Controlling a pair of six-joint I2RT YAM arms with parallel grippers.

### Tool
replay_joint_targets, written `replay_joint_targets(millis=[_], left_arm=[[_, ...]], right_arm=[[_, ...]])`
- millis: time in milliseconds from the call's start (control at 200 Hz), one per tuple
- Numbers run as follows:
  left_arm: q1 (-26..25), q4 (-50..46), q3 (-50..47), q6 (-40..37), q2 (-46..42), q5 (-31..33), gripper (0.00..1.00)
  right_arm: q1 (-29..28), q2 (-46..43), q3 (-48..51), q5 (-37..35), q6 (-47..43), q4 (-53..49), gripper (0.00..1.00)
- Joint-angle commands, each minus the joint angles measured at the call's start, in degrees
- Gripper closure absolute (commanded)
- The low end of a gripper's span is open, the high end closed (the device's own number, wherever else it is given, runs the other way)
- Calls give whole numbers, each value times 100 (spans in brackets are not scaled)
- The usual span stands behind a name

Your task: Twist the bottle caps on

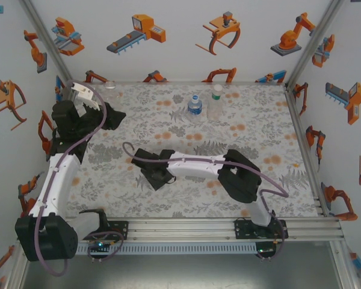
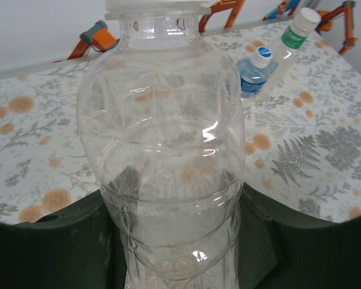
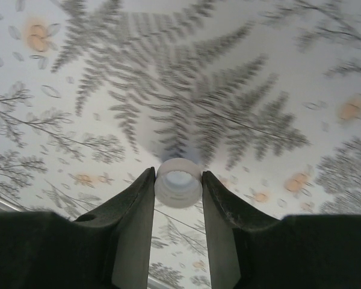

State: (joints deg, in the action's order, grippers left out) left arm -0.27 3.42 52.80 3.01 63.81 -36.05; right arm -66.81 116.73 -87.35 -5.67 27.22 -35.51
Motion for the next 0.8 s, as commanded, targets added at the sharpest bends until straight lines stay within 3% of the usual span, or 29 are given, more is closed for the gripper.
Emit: replay_joint_targets(millis=[0,310,616,796], left_arm=[[3,518,143,212,82,-783,94],[-513,1054,16,129,72,-1668,96],[-1168,1518,-301,-354,-31,-2410,100],[-1722,927,-282,-1186,-57,-2632,100]], right_arm=[[370,-617,394,-146,88,70,68],[1487,-1641,1703,115,215,515,68],[2081,-2070,2319,5,221,561,69],[2257,-2060,2505,33,212,698,68]])
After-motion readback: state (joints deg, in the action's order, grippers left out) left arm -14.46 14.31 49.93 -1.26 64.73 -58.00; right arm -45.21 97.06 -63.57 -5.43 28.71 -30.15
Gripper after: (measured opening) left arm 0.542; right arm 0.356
